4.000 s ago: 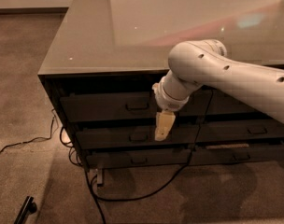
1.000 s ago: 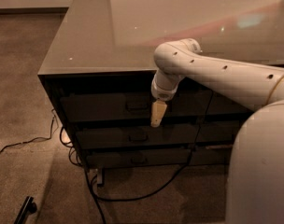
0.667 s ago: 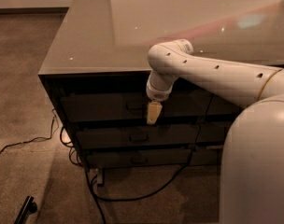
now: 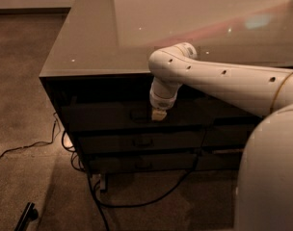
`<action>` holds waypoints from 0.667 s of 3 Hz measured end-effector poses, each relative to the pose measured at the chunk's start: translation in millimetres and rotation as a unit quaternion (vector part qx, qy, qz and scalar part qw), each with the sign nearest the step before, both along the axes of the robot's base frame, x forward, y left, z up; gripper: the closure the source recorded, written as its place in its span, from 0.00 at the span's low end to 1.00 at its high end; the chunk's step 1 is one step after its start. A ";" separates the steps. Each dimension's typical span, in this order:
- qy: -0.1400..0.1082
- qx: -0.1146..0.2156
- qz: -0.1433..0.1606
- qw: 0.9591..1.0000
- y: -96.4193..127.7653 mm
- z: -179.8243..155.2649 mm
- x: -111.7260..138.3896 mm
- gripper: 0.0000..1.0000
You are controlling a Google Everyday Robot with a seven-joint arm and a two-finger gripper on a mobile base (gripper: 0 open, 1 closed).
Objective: Open top drawer
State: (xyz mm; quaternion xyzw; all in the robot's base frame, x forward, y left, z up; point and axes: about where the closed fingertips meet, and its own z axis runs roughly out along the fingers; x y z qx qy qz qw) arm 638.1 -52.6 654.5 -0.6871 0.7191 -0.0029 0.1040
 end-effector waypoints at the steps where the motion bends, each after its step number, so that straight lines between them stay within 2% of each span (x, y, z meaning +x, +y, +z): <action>1: 0.000 -0.001 0.000 1.000 -0.6 8.4 -1.1 0.88; 2: 0.000 -0.001 0.000 1.000 -0.6 16.8 -1.1 1.00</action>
Offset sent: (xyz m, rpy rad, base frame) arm -0.0695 -0.0298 0.0316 -0.1358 0.0533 -0.0659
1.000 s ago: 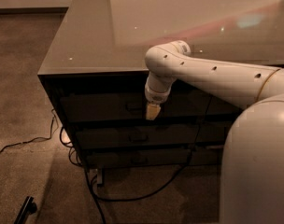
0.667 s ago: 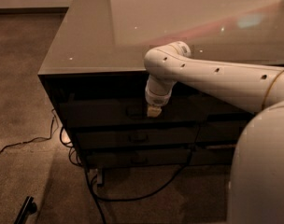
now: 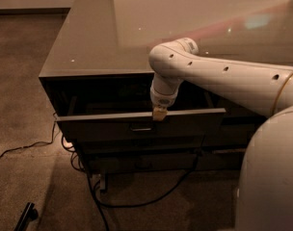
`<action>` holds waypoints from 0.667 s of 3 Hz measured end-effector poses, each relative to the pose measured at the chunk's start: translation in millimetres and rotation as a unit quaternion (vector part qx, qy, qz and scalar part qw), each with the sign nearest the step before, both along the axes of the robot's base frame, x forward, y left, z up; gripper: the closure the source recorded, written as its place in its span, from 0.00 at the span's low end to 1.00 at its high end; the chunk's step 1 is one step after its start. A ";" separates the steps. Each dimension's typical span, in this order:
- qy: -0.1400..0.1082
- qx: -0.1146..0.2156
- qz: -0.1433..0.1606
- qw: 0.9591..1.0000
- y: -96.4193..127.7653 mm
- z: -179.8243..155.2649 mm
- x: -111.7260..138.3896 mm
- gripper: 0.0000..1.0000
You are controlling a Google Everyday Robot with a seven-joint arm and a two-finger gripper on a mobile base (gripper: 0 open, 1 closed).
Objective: Open top drawer
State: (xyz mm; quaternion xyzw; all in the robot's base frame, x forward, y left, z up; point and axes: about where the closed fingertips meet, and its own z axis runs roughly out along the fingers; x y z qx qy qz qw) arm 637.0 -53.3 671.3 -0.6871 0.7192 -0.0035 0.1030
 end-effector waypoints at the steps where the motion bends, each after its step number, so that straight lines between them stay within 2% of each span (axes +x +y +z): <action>1: 0.000 0.000 0.000 1.000 0.0 0.0 0.0 0.82; 2: 0.000 0.000 0.000 1.000 0.0 -0.1 0.0 0.58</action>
Offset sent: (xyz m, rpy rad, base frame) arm 0.0000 0.0000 0.0000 0.0000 0.0000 0.0000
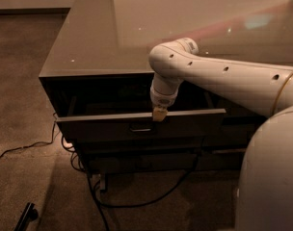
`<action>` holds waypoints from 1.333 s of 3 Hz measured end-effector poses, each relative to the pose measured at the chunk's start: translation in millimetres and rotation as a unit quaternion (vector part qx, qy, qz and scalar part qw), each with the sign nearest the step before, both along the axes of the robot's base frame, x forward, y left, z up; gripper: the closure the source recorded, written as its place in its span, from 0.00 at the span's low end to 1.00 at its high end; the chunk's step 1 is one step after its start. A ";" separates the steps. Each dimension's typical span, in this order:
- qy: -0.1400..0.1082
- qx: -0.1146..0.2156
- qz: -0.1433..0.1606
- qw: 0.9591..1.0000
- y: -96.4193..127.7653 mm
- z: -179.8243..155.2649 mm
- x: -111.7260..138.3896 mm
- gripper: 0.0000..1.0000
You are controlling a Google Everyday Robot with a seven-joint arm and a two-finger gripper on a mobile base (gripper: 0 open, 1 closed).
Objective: Open top drawer
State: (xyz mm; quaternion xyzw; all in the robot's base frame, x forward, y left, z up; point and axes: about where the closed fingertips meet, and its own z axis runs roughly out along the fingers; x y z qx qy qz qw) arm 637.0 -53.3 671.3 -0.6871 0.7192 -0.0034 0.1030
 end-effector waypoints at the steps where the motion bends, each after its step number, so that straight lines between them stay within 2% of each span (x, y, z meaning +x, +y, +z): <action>1: 0.000 0.000 0.000 1.000 0.0 0.0 0.0 0.36; 2: 0.000 0.000 0.000 1.000 0.0 0.0 0.0 0.12; 3: -0.001 0.002 -0.001 1.000 -3.5 -1.6 0.6 0.00; 4: 0.009 0.001 0.000 1.000 -9.0 -9.0 -7.2 0.00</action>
Offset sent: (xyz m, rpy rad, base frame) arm 0.0000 0.0000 0.0000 0.0000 0.0000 0.0000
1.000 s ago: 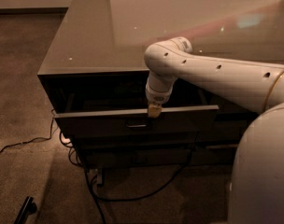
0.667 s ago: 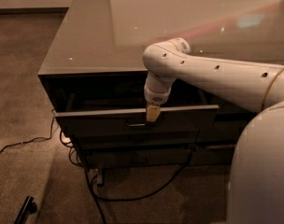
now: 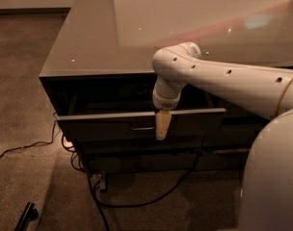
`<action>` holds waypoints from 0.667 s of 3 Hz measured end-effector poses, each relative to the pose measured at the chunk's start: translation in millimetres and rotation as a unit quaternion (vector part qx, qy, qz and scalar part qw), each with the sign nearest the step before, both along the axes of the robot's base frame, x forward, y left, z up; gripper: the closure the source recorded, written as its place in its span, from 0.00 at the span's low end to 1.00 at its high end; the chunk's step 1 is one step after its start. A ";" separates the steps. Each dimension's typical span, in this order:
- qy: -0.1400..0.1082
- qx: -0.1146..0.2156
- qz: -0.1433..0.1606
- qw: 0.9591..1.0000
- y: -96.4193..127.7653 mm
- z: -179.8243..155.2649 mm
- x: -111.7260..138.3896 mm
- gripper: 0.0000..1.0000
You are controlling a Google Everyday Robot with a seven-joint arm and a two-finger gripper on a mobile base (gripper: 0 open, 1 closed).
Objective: Open top drawer
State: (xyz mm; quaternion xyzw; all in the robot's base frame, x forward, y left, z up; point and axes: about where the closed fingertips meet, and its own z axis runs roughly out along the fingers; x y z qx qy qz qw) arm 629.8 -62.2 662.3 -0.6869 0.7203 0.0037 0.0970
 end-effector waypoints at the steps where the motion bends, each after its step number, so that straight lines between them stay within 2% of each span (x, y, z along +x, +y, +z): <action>1: 0.022 -0.003 -0.012 1.000 -13.7 -16.5 -12.2 0.00; 2: 0.037 -0.007 -0.022 0.999 -26.8 -27.7 -24.1 0.18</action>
Offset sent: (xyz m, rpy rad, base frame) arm -0.0372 -0.0431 -0.0366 -0.0212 0.1045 -0.0685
